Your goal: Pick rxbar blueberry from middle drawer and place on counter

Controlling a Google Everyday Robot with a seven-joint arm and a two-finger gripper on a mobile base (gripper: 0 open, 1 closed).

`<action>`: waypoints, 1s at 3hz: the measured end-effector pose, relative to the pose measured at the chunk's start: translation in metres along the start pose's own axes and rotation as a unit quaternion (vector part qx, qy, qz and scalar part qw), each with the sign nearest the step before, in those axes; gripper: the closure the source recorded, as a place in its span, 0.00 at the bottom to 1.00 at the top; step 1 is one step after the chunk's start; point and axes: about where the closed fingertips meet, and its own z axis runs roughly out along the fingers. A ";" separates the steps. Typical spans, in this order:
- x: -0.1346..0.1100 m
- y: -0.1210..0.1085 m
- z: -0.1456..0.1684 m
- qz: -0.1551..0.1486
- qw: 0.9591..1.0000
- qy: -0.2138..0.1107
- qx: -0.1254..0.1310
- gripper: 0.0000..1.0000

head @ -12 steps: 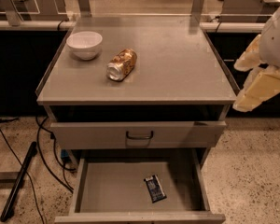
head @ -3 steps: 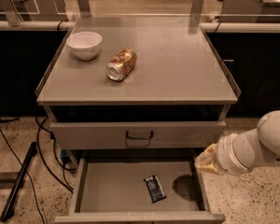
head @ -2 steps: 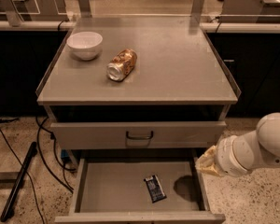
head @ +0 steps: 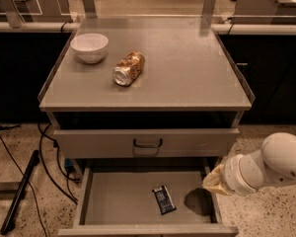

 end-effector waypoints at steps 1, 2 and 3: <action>0.007 0.008 0.039 -0.011 0.999 -0.032 -0.019 1.00; 0.011 0.031 0.093 -0.023 0.995 -0.079 -0.057 1.00; 0.011 0.030 0.092 -0.023 0.995 -0.079 -0.056 1.00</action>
Offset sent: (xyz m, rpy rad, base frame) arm -0.0203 0.0696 -0.1364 0.2905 0.0281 0.1798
